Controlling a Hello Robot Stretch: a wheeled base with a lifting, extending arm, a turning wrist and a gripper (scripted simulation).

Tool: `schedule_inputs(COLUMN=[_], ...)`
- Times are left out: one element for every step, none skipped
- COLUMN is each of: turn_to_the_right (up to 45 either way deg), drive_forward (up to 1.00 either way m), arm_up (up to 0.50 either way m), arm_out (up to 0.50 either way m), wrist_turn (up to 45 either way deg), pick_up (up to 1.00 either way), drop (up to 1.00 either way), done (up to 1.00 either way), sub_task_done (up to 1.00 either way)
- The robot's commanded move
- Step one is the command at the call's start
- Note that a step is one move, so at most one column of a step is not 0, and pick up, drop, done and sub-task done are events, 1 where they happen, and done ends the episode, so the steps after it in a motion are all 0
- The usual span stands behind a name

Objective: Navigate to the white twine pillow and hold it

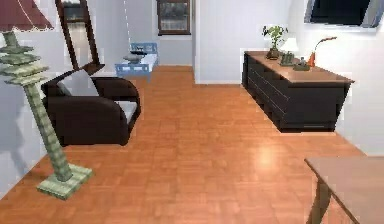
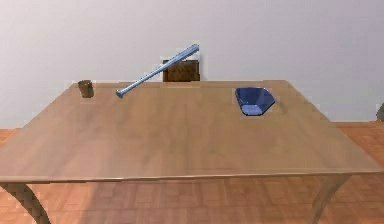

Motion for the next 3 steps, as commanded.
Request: schedule_inputs(turn_to_the_right=[-3.0,0.0,0.0], drive_forward=[0.00,1.00,0.55], arm_up=[0.00,0.00,0.00], arm_out=[0.00,0.00,0.00], wrist_turn=[0.0,0.0,0.0], pick_up=[0.00,0.00,0.00], drop=[0.00,0.00,0.00], done=[0.00,0.00,0.00], sub_task_done=[0.00,0.00,0.00])
